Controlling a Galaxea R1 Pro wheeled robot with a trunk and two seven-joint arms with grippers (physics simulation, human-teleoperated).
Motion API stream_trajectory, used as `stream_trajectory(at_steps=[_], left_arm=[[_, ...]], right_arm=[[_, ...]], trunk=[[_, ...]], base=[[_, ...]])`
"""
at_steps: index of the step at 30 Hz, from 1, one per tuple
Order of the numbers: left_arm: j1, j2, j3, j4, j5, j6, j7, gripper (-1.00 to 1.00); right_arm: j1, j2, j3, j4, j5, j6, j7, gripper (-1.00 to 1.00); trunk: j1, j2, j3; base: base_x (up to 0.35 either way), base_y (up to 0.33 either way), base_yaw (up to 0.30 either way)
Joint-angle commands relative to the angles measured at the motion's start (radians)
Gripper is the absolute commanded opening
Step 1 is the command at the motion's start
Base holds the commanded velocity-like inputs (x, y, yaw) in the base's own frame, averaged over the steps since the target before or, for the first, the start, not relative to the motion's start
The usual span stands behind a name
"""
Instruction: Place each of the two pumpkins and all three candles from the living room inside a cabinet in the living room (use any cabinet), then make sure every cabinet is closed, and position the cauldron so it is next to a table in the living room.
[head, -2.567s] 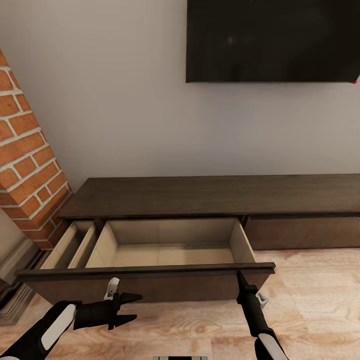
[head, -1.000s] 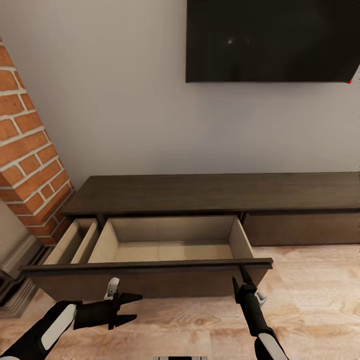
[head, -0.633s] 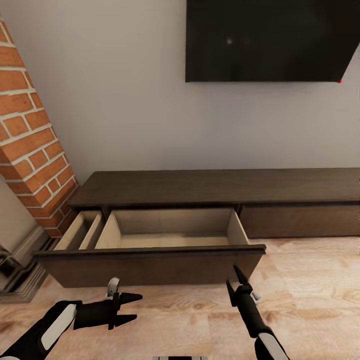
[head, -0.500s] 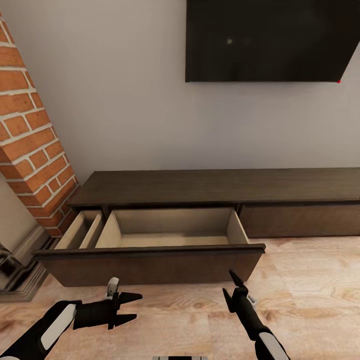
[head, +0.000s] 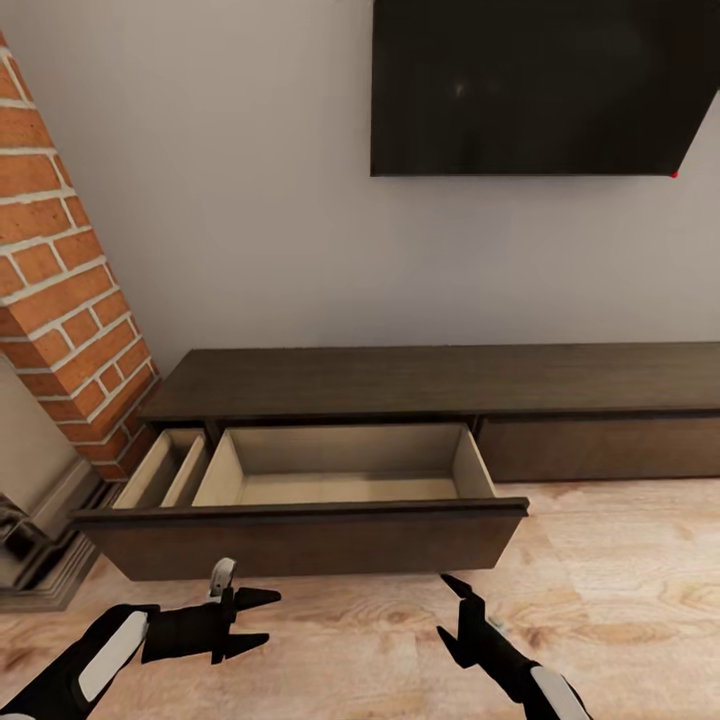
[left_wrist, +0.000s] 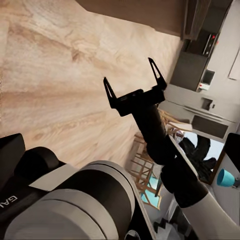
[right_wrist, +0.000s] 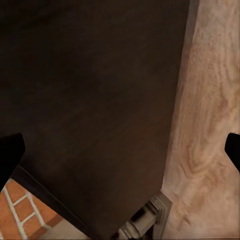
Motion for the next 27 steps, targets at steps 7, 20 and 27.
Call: stream_trajectory(at_steps=[7,20,27], left_arm=[[-0.001,0.001,0.0,0.021,0.0,0.001,0.0,1.0],[-0.001,-0.001,-0.005,0.022,0.0,-0.001,0.001,1.0],[-0.001,-0.002,-0.006,0.022,-0.001,-0.001,0.002,1.0]], right_arm=[[0.027,-0.012,0.001,0.0,0.001,0.014,0.006,1.0],[0.067,-0.069,0.001,0.008,-0.001,0.014,0.008,1.0],[0.067,-0.07,0.012,0.011,0.002,0.009,0.005,1.0]], trunk=[[-0.027,0.049,0.022],[-0.077,0.14,0.063],[-0.104,0.189,0.085]], base=[[0.0,0.0,0.0],[0.0,0.0,0.0],[0.0,0.0,0.0]])
